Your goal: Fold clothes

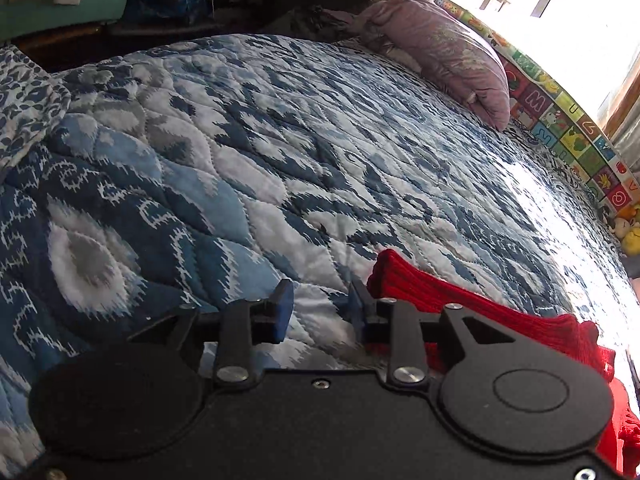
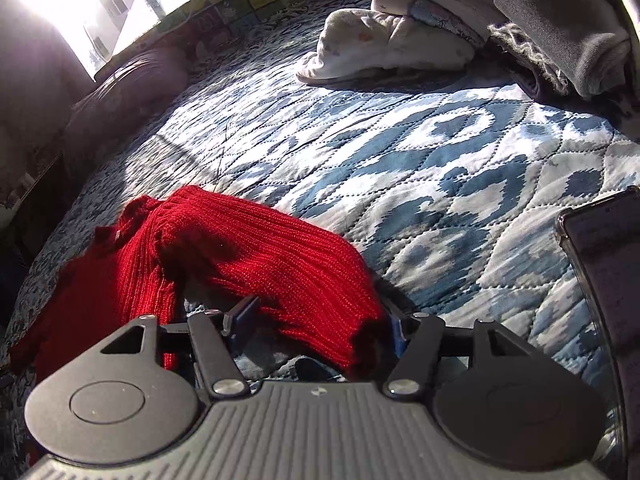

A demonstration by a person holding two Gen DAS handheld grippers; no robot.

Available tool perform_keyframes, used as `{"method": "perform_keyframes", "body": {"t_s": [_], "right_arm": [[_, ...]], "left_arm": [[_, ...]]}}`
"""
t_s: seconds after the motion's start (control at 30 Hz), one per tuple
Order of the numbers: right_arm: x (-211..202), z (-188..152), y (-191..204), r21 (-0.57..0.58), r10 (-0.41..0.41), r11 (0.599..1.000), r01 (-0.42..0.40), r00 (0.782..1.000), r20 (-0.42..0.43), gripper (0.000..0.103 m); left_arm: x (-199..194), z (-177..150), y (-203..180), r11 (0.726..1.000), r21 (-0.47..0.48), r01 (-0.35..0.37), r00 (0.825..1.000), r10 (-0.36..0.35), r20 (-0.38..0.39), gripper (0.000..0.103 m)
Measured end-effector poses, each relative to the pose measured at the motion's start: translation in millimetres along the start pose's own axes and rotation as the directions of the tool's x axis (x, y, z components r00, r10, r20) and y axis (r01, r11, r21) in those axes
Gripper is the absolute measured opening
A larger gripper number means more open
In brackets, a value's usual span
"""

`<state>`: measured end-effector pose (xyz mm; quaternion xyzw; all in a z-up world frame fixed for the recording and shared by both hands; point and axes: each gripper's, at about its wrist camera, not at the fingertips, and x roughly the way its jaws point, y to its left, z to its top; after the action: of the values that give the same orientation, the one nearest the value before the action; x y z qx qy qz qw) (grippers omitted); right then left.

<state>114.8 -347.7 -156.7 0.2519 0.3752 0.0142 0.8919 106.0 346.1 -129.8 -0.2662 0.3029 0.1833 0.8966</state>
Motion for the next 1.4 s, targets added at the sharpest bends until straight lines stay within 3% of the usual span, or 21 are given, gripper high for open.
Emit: {"method": "perform_keyframes", "body": {"t_s": [0.07, 0.17, 0.3, 0.47, 0.63, 0.8, 0.9, 1.1, 1.27, 1.4], "right_arm": [[0.0, 3.8, -10.0, 0.075, 0.023, 0.997, -0.023, 1.000, 0.006, 0.052], [0.3, 9.2, -21.0, 0.146, 0.040, 0.988, -0.041, 0.999, 0.012, 0.023], [-7.5, 20.1, -18.5, 0.113, 0.022, 0.993, -0.028, 0.998, 0.062, 0.019], [-23.4, 54.4, 1.9, -0.063, -0.041, 0.997, 0.052, 0.986, 0.164, 0.018], [-25.3, 93.2, 21.1, -0.247, -0.084, 0.959, 0.141, 0.971, 0.225, 0.018], [-4.8, 117.2, 29.7, -0.365, -0.143, 0.907, 0.209, 0.970, 0.199, 0.018], [12.7, 114.8, 21.4, -0.355, -0.213, 0.901, 0.250, 0.967, 0.141, 0.021], [29.8, 99.7, -6.4, -0.291, -0.344, 0.890, 0.352, 0.936, 0.080, 0.049], [10.8, 88.3, -21.0, -0.215, -0.310, 0.920, 0.326, 0.945, 0.108, 0.048], [2.7, 79.4, -17.6, -0.161, -0.236, 0.954, 0.251, 0.966, 0.110, 0.047]], "left_arm": [[-16.9, -4.5, -2.1, 0.999, 0.047, 0.001, 1.000, -0.001, 0.017, 0.040], [-40.0, -17.5, -7.9, 0.992, 0.130, -0.001, 1.000, -0.003, 0.029, 0.042], [-61.1, -38.5, -13.4, 0.978, 0.208, 0.001, 1.000, -0.002, 0.005, 0.045], [-71.5, -59.5, -18.4, 0.975, 0.223, 0.021, 0.999, -0.014, -0.036, 0.049], [-77.2, -69.1, -27.5, 0.976, 0.211, 0.052, 0.998, -0.042, -0.052, 0.049], [-80.7, -77.5, -45.6, 0.965, 0.249, 0.087, 0.995, -0.073, -0.066, 0.049], [-80.3, -83.6, -57.0, 0.952, 0.289, 0.098, 0.994, -0.079, -0.078, 0.049], [-79.0, -89.4, -75.6, 0.934, 0.332, 0.129, 0.990, -0.103, -0.096, 0.049], [-84.9, -93.3, -91.9, 0.922, 0.348, 0.171, 0.984, -0.143, -0.104, 0.049], [-89.5, -100.4, -102.4, 0.920, 0.307, 0.243, 0.967, -0.205, -0.149, 0.049]]}}
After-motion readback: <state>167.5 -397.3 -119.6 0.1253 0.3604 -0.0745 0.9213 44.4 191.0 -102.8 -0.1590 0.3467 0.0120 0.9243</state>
